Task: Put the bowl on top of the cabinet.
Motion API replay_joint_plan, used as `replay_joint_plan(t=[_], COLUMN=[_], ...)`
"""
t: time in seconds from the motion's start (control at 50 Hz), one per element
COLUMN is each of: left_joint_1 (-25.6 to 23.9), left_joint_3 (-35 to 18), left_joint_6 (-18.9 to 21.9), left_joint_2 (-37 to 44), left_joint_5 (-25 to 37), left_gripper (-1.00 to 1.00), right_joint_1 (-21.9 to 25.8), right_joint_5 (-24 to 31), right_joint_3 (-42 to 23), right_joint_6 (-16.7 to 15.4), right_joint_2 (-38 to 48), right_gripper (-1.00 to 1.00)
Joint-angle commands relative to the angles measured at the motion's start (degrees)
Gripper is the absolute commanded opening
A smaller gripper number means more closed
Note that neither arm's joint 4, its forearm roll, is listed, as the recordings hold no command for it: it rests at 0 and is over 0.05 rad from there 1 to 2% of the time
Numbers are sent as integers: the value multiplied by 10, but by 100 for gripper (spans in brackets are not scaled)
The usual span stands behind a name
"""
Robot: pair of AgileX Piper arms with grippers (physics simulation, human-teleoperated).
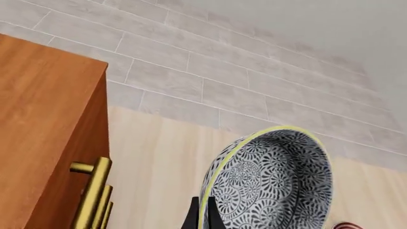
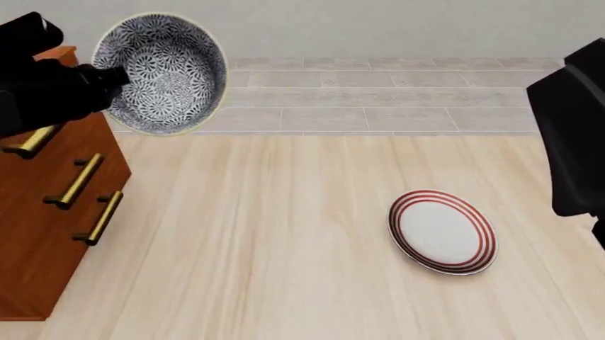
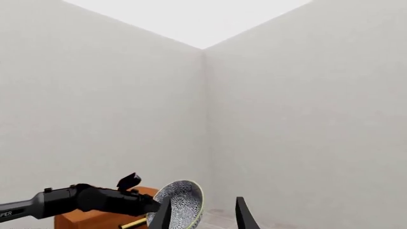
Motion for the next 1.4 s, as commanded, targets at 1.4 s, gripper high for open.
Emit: replay_joint_plan(t=[1.4], left_joint_1=[201], left_joint_3=[-39], left_joint_6=[42], left_joint_2=[-92], left_joint_5=[114], left_gripper=[-100], right_joint_1=[148], right_joint_5=[46], right_joint_3=[11], right_joint_6=[-144], right_joint_2=[-30], right_gripper=[100])
